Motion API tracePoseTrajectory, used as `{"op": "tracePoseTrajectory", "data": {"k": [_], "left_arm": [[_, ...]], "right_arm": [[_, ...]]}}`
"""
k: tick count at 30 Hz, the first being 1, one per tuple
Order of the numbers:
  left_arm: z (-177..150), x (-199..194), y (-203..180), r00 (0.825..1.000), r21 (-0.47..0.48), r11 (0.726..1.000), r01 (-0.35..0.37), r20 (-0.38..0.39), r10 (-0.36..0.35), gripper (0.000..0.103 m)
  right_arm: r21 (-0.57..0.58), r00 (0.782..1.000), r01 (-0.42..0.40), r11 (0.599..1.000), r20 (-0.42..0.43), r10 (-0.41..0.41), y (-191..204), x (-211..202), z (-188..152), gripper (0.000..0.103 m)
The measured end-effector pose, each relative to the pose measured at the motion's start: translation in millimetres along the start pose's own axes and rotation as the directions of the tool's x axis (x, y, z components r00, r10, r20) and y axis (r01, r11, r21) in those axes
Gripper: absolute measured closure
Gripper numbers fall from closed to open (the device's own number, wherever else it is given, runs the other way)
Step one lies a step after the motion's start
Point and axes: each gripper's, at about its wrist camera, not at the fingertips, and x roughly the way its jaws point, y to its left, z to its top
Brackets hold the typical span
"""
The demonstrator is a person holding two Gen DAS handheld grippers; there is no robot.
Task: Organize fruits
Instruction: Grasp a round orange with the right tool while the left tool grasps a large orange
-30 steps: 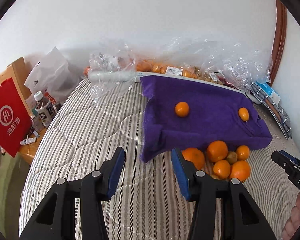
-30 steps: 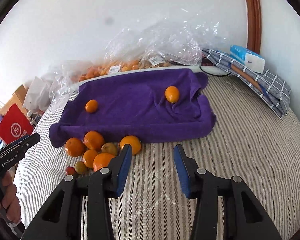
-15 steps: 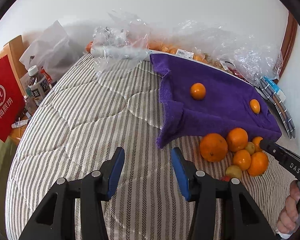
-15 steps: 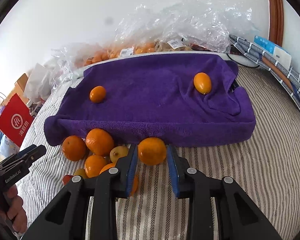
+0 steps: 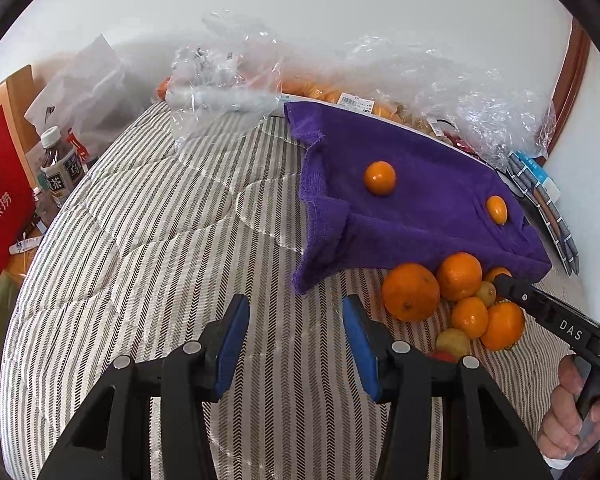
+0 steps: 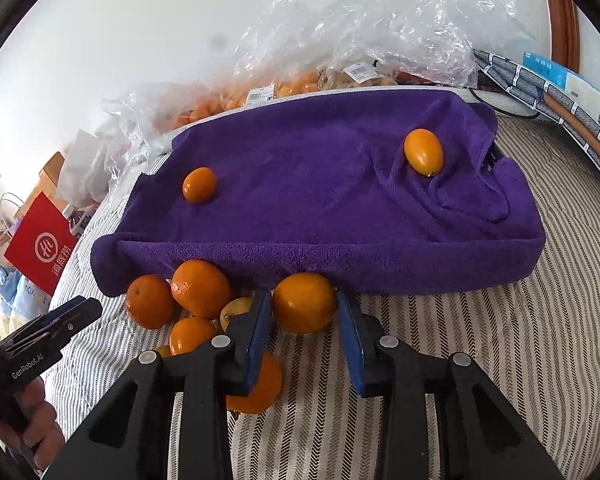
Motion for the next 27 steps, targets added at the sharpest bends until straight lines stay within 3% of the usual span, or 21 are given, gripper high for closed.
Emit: {"op": "tracePoseTrajectory", "data": {"k": [5, 13, 19, 27], "left_arm": [[4.4, -2.5, -10.3, 0.998, -0.008, 0.998, 0.069, 0.002, -0.069, 0.057], [4.9, 16.1, -42.9, 0.988, 0.014, 0.989, 0.149, -0.042, -0.148, 0.056], [-0.7, 36.8, -63.2, 0.989, 0.063, 0.990, 0.127, -0.082, -0.121, 0.057], [-3.6, 37.6, -70.4, 0.995, 0.127, 0.987, 0.101, -0.030, -0.098, 0.060]], "right_arm": [[0.015, 1.000, 0.008, 1.000, 0.027, -0.008, -10.4, -17.3, -1.2, 0.069], [-0.012, 0.992, 0.116, 0.993, 0.046, -0.115, -40.8, -44.0, -21.0, 0.069], [-0.004, 0.992, 0.119, 0.993, 0.044, -0.118, -57.1, -38.1, -24.9, 0.069], [-0.026, 0.987, 0.156, 0.987, 0.031, -0.155, -53.6, -23.4, -23.6, 0.068]]}}
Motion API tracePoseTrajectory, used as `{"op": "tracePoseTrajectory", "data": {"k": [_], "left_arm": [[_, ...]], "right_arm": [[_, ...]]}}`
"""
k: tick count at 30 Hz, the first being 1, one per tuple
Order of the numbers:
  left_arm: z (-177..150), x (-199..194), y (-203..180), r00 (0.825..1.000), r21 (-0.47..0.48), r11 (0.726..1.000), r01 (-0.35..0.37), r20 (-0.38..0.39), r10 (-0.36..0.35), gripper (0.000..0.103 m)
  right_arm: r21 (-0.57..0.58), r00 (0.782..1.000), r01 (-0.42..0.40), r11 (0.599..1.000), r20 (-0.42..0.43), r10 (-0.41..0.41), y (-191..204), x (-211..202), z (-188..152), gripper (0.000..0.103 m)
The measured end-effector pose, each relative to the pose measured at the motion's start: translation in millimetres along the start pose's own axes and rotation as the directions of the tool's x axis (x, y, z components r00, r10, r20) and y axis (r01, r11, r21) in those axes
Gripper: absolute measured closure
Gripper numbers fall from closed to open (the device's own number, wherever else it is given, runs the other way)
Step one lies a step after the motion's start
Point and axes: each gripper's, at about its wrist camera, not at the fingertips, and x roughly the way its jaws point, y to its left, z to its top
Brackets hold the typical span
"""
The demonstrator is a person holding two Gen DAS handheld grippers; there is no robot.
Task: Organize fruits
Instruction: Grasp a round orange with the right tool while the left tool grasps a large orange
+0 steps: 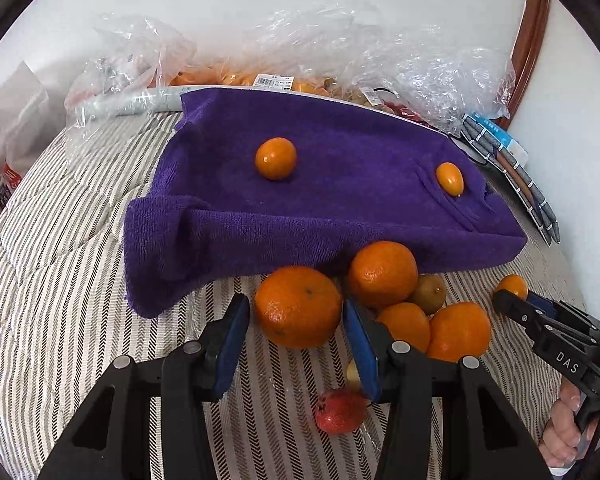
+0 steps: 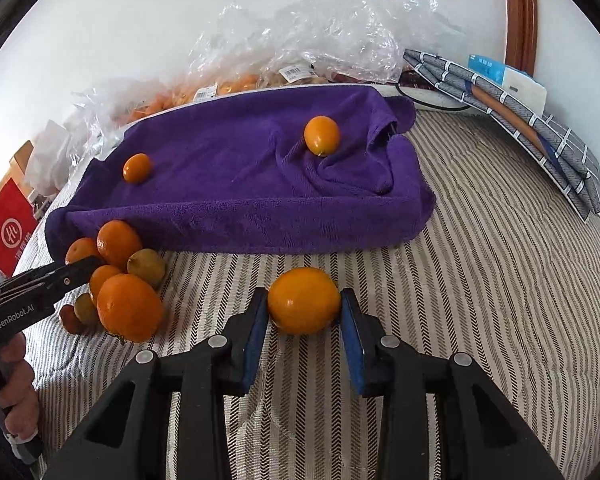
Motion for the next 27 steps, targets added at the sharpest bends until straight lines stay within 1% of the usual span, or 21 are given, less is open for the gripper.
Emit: {"op": "tracePoseTrajectory", "data": {"k": [1, 4, 6, 8, 12, 14, 18, 24, 27], "left_arm": [[0.0, -0.6, 0.3, 1.000, -0.002, 1.000, 0.013, 0.002, -0.013, 0.062], [0.6, -2.2, 7.0, 0.999, -0.048, 0.998, 0.049, 0.021, -0.048, 0.063], [-0.3, -7.4, 11.7, 0.997, -0.077, 0.995, 0.064, 0.054, -0.060, 0.063], [-2.1, -12.5, 16.4, 0.994, -0.106, 0.991, 0.078, 0.084, -0.069, 0.063], [-4.1, -20.2, 18.8, 0.991, -0.116, 0.992, 0.048, 0.132, -0.033, 0.063], [-4.8, -22.7, 19.5, 0.990, -0.113, 0.993, 0.034, 0.143, -0.018, 0.063], [-4.1, -25.1, 20.3, 0.989, -0.110, 0.994, 0.029, 0.150, -0.013, 0.063], [-5.2, -30.8, 19.9, 0.986, -0.111, 0.994, 0.020, 0.169, -0.001, 0.063], [-5.6, -34.0, 18.3, 0.983, -0.103, 0.995, 0.019, 0.182, 0.000, 0.063]], "right_arm": [[0.000, 1.000, 0.001, 1.000, 0.002, -0.001, 0.2, 0.5, -0.5, 0.068], [0.012, 1.000, 0.021, 1.000, 0.018, -0.022, -1.6, -2.1, -1.5, 0.068], [0.039, 0.999, 0.003, 0.999, 0.033, -0.004, -7.0, -4.9, -1.7, 0.068], [0.060, 0.999, 0.015, 0.998, 0.050, -0.018, -10.3, -8.0, -2.2, 0.068], [0.054, 0.997, 0.013, 0.998, 0.072, -0.017, -7.9, -12.3, -2.0, 0.068], [0.046, 0.997, 0.000, 0.999, 0.078, -0.004, -7.0, -13.7, -2.2, 0.068], [0.058, 0.996, -0.015, 0.998, 0.085, 0.010, -9.7, -15.7, -2.2, 0.068], [0.060, 0.996, -0.014, 0.998, 0.086, 0.008, -9.9, -16.3, -2.1, 0.068], [0.071, 0.995, -0.042, 0.997, 0.098, 0.035, -13.3, -18.6, -3.0, 0.068]]}}
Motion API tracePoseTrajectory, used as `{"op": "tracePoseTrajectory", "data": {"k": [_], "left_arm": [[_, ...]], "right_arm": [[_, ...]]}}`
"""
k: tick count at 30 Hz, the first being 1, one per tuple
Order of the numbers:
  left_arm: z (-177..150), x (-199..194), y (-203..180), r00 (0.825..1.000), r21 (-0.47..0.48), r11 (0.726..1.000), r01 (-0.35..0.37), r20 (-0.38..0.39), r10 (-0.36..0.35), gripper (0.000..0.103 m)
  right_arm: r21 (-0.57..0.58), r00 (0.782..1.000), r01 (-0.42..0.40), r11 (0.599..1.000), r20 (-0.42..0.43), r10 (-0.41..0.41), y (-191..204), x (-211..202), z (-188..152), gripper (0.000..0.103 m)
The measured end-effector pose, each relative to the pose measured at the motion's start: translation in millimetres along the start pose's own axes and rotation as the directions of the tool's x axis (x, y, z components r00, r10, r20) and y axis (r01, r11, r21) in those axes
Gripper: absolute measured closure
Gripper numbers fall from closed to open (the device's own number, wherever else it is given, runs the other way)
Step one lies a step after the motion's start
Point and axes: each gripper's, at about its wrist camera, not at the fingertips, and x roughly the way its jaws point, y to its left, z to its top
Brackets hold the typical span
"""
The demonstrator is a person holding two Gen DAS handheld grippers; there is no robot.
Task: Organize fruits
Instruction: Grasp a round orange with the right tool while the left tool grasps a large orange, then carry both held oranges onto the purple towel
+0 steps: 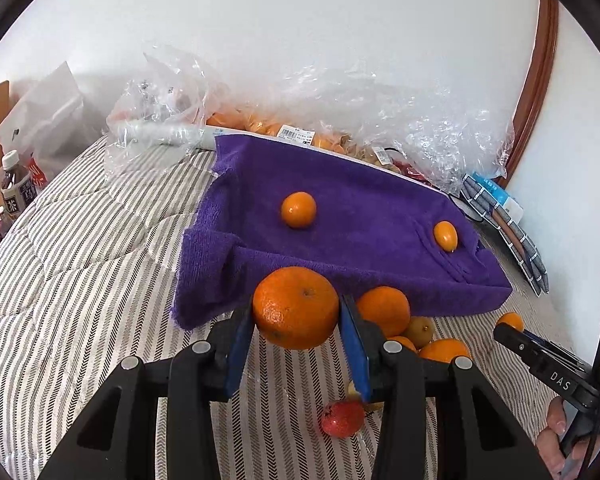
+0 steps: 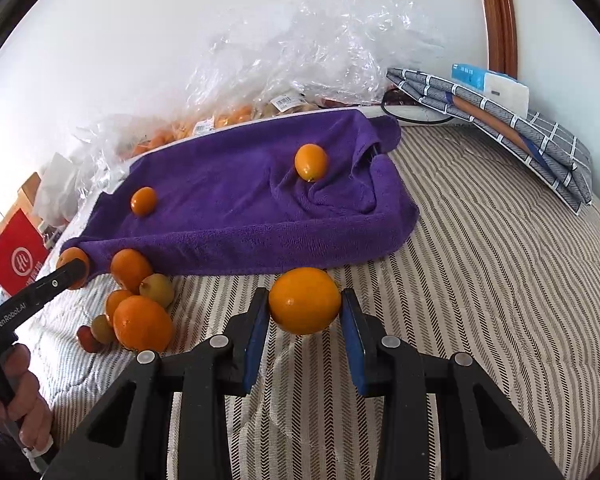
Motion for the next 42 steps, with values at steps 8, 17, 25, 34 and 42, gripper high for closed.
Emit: {"op": "tracePoseTrajectory", "data": {"k": [8, 17, 25, 34, 42], "left_arm": [[1.4, -9.3, -2.0, 0.999, -0.002, 1.000, 0.023, 0.038, -0.023, 0.063], [3.0, -11.8, 3.5, 0.998, -0.035, 0.999, 0.021, 0.055, -0.019, 0.063], [3.9, -16.1, 2.2, 0.996, -0.023, 1.000, 0.003, 0.087, -0.001, 0.063], [10.7, -20.1, 15.1, 0.998, -0.087, 0.996, 0.011, 0.068, -0.005, 0.063], [28.8, -36.2, 11.8, 0.995, -0.063, 0.998, -0.021, 0.097, 0.027, 0.063]], "right_arm": [[-0.003, 0.999, -0.028, 1.000, 0.016, 0.028, 0.1, -4.8, -1.5, 0.068], [-0.003, 1.000, -0.006, 1.000, 0.014, 0.006, -0.6, -14.2, -4.6, 0.068], [0.006, 0.997, -0.008, 1.000, 0.073, 0.008, 1.1, -36.6, 1.7, 0.068], [-0.004, 0.990, -0.004, 1.000, 0.139, 0.004, 4.6, -50.9, 23.6, 0.068], [-0.002, 0.987, -0.020, 1.000, 0.160, 0.020, 10.5, -49.0, 39.7, 0.068]]}}
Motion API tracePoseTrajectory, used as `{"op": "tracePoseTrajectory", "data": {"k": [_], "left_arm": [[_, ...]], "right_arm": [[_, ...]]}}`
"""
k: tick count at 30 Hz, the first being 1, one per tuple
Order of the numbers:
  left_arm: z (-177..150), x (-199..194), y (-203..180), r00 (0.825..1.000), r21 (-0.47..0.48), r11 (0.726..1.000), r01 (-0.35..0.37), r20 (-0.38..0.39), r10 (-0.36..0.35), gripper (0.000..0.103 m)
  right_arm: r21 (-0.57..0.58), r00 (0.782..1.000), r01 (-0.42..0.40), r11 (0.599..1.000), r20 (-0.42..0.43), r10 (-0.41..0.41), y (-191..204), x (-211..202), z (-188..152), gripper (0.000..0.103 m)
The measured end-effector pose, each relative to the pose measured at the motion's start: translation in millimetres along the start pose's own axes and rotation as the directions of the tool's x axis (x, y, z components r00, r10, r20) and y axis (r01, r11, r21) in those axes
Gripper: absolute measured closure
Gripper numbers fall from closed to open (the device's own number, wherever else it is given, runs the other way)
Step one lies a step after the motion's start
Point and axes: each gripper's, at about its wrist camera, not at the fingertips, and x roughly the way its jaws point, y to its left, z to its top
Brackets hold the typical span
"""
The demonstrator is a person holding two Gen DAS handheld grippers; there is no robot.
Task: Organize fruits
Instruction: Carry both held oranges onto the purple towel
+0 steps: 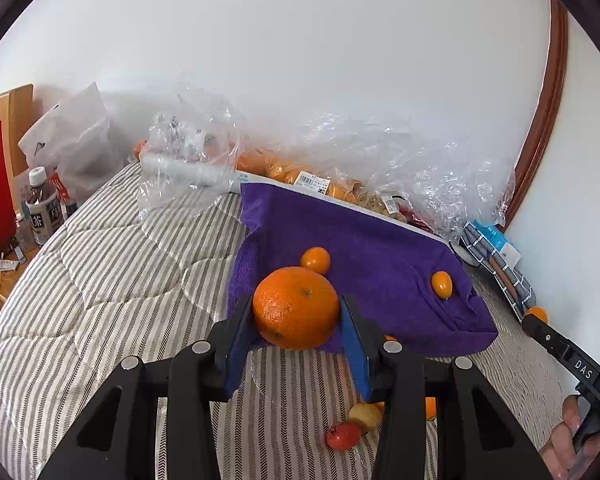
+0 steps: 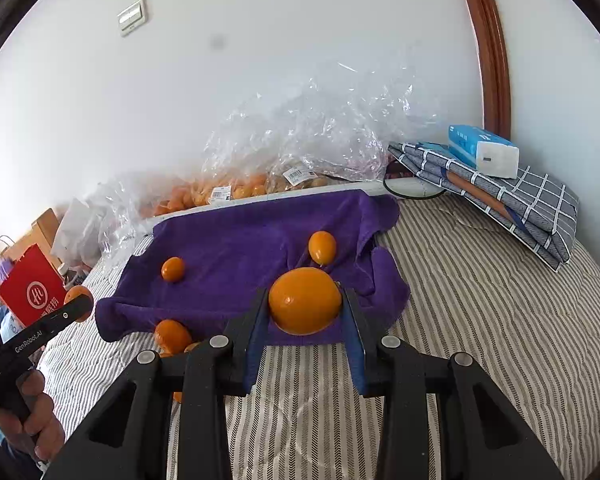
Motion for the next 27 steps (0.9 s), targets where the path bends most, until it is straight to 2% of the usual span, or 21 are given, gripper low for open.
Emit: {"op": "tracePoseTrajectory", "data": {"k": [7, 12, 18, 21, 27], "left_arm": [[23.1, 3.8, -10.9, 1.000, 0.066, 0.998, -0.020, 0.018, 0.019, 0.063], [36.5, 19.5, -4.3, 1.000, 0.052, 0.998, -0.026, 0.013, 0.026, 0.063], [49.9, 44.4, -2.8, 0.999, 0.081, 0.996, -0.043, 0.011, 0.042, 0.063], [52.8, 60.0, -3.2, 0.998, 0.091, 0.994, -0.056, 0.002, 0.056, 0.063], [51.5, 85.9, 4.2, 0.999, 0.052, 0.998, -0.037, -0.034, 0.039, 0.063]], "right_arm": [[-0.005, 1.000, 0.003, 1.000, 0.023, -0.003, 3.9, 10.1, 17.3, 0.068], [-0.012, 1.000, 0.011, 1.000, 0.024, -0.011, 5.3, 23.4, 29.7, 0.068], [-0.018, 0.998, 0.032, 0.999, 0.048, -0.031, 1.6, 41.8, 47.1, 0.068], [-0.008, 0.999, 0.040, 0.999, 0.032, -0.040, -2.1, 55.7, 53.4, 0.068], [-0.027, 0.999, 0.054, 0.998, 0.009, -0.054, -5.8, 81.5, 50.3, 0.068]]}}
